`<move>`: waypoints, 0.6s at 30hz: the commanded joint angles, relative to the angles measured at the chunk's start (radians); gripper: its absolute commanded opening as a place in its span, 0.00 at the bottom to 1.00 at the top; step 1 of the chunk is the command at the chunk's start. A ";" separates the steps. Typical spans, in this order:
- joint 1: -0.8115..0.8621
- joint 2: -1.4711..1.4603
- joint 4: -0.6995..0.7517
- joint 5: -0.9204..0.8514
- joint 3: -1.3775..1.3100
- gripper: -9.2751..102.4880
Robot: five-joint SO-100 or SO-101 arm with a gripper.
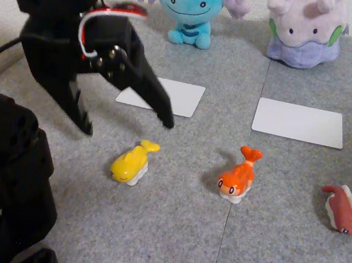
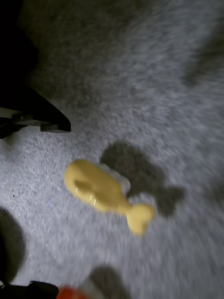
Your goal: Wooper wants to eat egg sudhi, and Goomy wants to eat shrimp sushi
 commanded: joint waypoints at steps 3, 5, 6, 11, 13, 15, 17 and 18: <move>0.008 -0.189 -0.066 -0.029 -0.031 0.41; 0.028 -0.252 -0.098 -0.029 -0.031 0.41; 0.041 -0.275 -0.114 -0.032 -0.031 0.41; 0.149 -0.374 -0.175 -0.097 -0.031 0.36; 0.192 -0.397 -0.207 -0.120 -0.031 0.33; 0.210 -0.416 -0.236 -0.127 -0.031 0.31; 0.210 -0.430 -0.256 -0.121 -0.031 0.28; 0.206 -0.434 -0.264 -0.112 -0.031 0.26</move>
